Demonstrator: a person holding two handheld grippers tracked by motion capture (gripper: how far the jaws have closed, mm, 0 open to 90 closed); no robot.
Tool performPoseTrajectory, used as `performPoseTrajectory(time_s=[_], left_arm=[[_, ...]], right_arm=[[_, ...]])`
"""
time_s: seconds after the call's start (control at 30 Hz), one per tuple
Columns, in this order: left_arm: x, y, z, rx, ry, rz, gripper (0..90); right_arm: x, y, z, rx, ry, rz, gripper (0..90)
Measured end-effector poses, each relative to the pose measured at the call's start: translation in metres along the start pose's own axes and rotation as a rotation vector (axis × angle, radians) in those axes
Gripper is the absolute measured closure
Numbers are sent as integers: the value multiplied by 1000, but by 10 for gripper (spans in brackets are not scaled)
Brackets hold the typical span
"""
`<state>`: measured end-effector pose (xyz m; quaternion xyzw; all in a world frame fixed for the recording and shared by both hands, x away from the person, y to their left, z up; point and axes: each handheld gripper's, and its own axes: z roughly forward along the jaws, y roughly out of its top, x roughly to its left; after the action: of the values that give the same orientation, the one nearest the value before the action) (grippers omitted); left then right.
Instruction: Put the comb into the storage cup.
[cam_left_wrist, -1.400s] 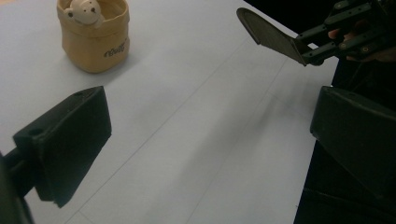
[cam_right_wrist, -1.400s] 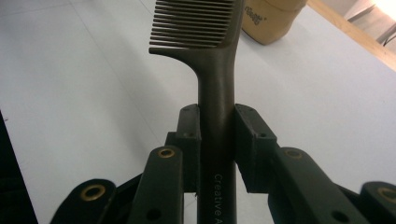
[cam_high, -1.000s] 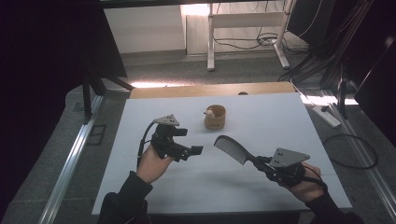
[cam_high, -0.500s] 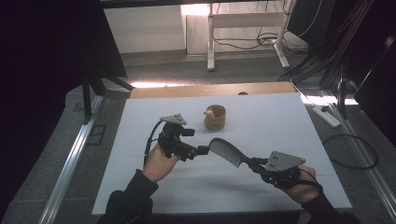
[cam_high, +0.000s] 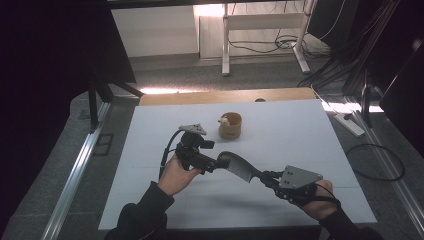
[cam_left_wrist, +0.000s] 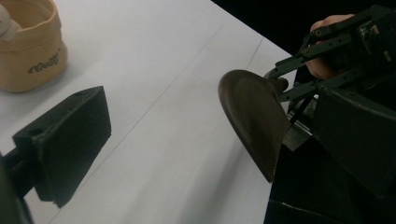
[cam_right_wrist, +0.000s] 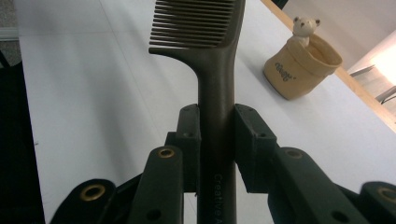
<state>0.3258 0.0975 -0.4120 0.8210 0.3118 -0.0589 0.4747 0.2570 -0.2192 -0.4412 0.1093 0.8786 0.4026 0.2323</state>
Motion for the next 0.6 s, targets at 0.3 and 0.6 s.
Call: performPoseTrajectory(time_s=[0.3, 0.6], left_arm=[[0, 1, 4, 6, -43, -26, 0], [-1, 2, 9, 47, -78, -42, 27]], right_arm=[[5, 3, 1, -19, -4, -32, 729], [9, 5, 1, -29, -10, -54, 729]])
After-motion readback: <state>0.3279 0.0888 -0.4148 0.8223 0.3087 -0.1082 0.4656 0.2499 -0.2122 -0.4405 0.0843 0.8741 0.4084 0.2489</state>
